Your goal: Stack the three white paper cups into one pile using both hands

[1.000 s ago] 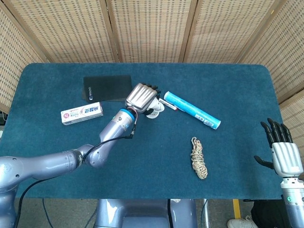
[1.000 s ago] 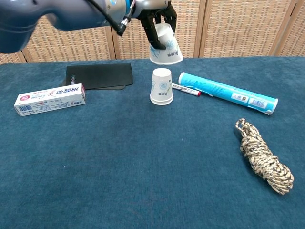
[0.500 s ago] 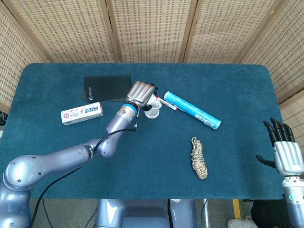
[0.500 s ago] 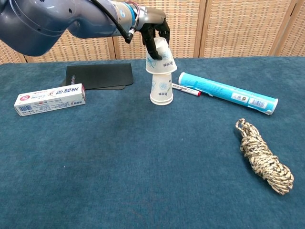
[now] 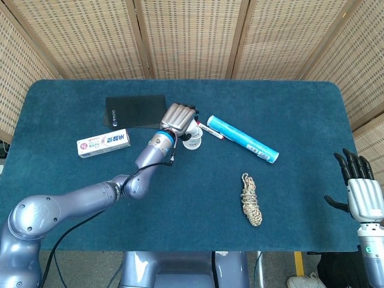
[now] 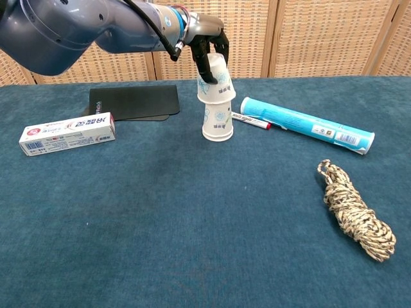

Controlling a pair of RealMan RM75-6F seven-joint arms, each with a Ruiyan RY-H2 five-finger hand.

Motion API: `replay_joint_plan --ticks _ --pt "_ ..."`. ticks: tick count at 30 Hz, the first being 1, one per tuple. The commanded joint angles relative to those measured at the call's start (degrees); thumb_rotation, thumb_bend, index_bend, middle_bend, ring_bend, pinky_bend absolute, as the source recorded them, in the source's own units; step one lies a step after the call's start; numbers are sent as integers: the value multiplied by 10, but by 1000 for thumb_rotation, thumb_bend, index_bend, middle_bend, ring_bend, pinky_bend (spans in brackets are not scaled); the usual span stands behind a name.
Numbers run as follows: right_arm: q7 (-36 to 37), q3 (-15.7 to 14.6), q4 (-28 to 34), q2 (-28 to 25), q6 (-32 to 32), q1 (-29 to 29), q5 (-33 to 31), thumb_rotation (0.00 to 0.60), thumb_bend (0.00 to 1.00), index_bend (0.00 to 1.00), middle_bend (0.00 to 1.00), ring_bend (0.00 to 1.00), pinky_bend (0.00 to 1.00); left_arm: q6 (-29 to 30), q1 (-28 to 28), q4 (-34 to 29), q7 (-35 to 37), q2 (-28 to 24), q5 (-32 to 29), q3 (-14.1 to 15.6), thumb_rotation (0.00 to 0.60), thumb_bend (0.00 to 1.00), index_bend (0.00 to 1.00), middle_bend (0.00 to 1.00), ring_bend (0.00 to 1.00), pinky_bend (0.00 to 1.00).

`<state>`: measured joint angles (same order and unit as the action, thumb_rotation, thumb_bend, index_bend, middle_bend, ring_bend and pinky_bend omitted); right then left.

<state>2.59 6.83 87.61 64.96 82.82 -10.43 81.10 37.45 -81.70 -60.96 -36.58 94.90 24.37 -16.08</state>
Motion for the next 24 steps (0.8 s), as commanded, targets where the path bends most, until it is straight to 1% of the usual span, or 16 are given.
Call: replay_joint_plan --ticks 1,3,6,11,14,16,18,19,21,23,24 --pt "1 1 1 -1 0 1 1 600 0 42 10 0 0 0 -2 6 5 4 1 1 600 245 184 94 93 209" --pt "2 1 1 -1 0 1 1 600 0 42 10 0 0 1 -2 10 11 6 5 0 600 228 84 23 17 169" --pt "2 2 0 -1 -2 1 0 600 0 42 10 0 0 0 -1 14 19 8 11 0 600 194 20 0 0 160" --pt "3 3 1 -1 -4 2 1 600 0 42 10 0 0 2 5 5 39 0 28 -4 600 186 0 0 0 152" --pt "4 3 2 -2 -4 3 1 600 0 42 10 0 0 10 13 -12 52 -13 43 -7 600 184 0 0 0 106" --pt "4 4 2 -2 -5 3 2 600 0 42 10 0 0 20 24 -38 65 -32 58 -9 600 159 0 0 0 49" --pt "5 4 2 -3 -5 4 2 600 0 43 10 0 0 48 50 -84 83 -67 84 -9 600 96 0 0 0 3" --pt "5 4 3 -3 -3 4 3 600 0 44 10 0 0 85 81 -125 89 -99 104 2 600 70 0 0 0 0" --pt "5 4 4 -3 -3 5 5 600 0 46 10 0 0 129 123 -190 101 -139 133 17 600 7 0 0 0 0" --pt "5 3 4 -3 -3 5 7 600 0 48 9 0 0 166 162 -233 120 -170 163 31 600 0 0 0 0 0" --pt "4 2 5 -3 -3 5 8 600 0 49 9 0 0 192 190 -257 136 -187 187 42 600 0 0 0 0 0"
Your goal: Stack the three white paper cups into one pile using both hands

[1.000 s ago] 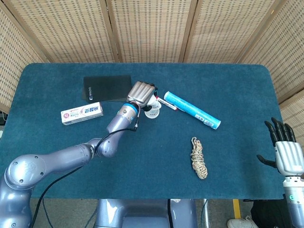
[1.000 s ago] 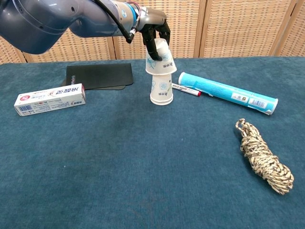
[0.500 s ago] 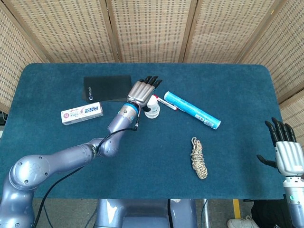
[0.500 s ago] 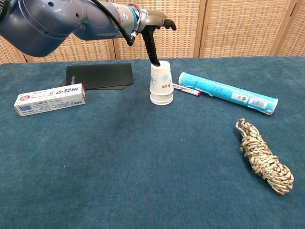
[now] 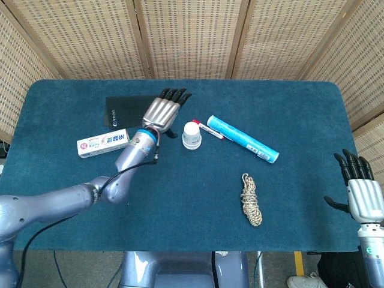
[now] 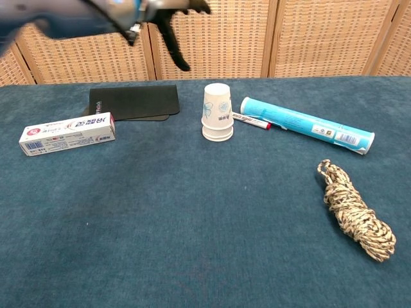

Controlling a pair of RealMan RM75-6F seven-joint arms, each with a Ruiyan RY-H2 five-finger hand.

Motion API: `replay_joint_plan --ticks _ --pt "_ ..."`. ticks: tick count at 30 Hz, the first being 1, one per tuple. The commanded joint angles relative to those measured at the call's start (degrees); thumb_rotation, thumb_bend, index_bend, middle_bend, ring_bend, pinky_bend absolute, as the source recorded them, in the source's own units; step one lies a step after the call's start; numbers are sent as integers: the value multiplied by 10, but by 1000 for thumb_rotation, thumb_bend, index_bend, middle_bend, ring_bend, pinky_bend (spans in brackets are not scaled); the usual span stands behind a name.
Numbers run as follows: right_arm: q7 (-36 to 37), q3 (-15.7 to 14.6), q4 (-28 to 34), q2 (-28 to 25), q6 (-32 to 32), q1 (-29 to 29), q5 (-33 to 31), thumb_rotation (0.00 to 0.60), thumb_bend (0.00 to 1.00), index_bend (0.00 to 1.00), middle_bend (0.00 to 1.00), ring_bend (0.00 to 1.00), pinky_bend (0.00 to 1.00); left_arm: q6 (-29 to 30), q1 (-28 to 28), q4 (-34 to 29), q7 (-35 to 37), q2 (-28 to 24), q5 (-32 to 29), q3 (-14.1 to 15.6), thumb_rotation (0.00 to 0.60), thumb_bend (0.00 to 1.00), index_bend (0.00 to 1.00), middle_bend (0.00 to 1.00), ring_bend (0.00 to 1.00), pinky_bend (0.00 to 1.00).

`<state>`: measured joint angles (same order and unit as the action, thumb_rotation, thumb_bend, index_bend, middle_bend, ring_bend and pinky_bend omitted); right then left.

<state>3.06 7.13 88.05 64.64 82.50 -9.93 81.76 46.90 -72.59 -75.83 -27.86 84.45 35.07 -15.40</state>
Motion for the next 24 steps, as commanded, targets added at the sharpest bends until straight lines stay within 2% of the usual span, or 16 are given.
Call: replay_joint_plan --ticks 1,8,13,19,24 --pt "-1 -1 1 0 0 0 2 600 0 48 9 0 0 111 113 -118 57 -91 94 41 600 0 0 0 0 0" --pt "-8 0 3 2 4 2 6 600 0 49 9 0 0 260 267 -191 123 -145 194 117 600 0 0 0 0 0" --pt "-11 1 4 2 8 3 9 600 0 50 9 0 0 370 369 -220 125 -156 267 176 600 0 0 0 0 0" --pt "-14 3 4 3 8 2 10 600 0 51 9 0 0 447 452 -237 147 -150 309 206 600 0 0 0 0 0" --pt "-15 3 5 3 8 1 11 600 0 52 9 0 0 484 505 -232 178 -142 343 222 600 0 0 0 0 0"
